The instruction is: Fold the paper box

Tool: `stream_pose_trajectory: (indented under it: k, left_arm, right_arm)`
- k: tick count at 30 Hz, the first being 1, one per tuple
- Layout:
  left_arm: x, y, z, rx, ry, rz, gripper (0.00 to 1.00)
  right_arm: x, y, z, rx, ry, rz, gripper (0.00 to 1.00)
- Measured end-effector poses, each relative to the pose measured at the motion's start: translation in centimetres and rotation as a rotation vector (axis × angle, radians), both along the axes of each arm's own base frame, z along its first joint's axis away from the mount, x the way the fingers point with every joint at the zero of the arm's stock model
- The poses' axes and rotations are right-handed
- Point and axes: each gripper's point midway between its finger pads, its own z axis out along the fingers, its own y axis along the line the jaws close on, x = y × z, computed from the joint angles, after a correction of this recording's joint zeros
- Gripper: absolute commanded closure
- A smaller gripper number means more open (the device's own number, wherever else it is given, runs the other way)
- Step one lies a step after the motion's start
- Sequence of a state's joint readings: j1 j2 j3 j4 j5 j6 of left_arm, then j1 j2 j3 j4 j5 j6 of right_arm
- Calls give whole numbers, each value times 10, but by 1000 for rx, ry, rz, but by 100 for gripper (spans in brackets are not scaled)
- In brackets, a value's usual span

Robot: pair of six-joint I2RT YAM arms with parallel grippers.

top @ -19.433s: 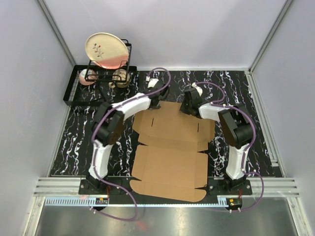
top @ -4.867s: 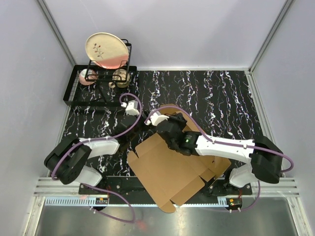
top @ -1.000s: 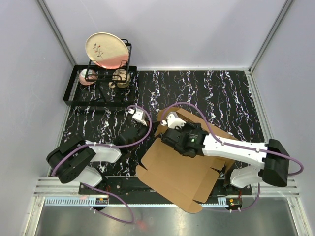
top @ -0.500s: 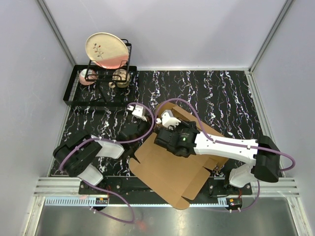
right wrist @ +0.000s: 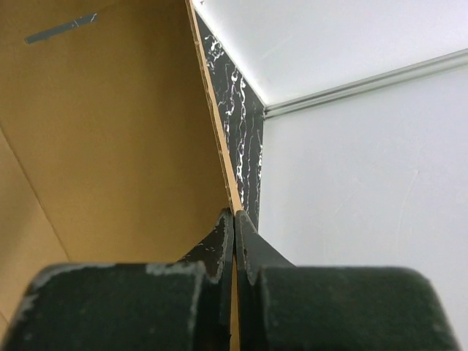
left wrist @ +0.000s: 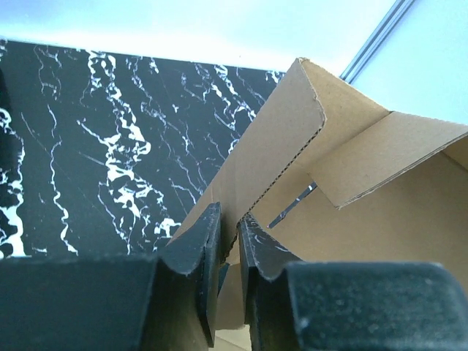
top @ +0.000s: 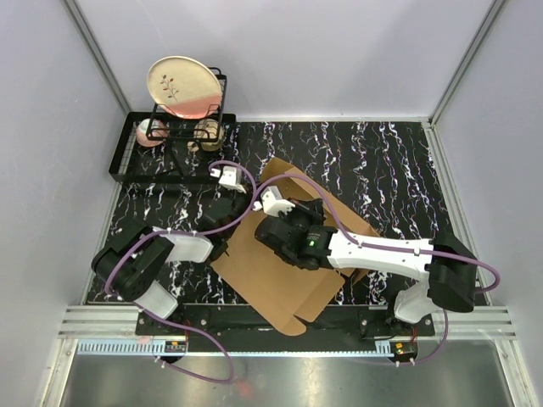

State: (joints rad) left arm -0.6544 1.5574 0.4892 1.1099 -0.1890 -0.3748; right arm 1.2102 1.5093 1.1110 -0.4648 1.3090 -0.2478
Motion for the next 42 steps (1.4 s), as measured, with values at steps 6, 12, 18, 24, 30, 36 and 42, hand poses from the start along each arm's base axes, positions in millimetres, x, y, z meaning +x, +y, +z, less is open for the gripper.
stream_pose_trajectory:
  k: [6, 12, 18, 24, 30, 36, 42]
  left_arm:
    - [-2, -2, -8, -34, 52, -6, 82]
    - [-13, 1, -26, -78, 125, -12, 82]
    - [-22, 3, -16, -104, 160, -29, 82]
    - [-16, -5, 6, -96, 171, -40, 82]
    - [-10, -7, 7, -24, 187, -35, 82]
    - [1, -8, 17, 66, 166, -21, 81]
    - [7, -9, 16, 117, 178, -20, 81]
  right_arm:
    - [3, 4, -2, -32, -16, 6, 100]
    - [3, 3, -5, -61, -15, 13, 100]
    - [2, 0, -9, -89, -9, 15, 100]
    - [2, -3, -5, -101, -27, -5, 100]
    - [2, -4, -4, -106, -34, -12, 100]
    - [2, -3, -3, -98, -37, -12, 100]
    - [3, -2, -2, -92, -39, -11, 100]
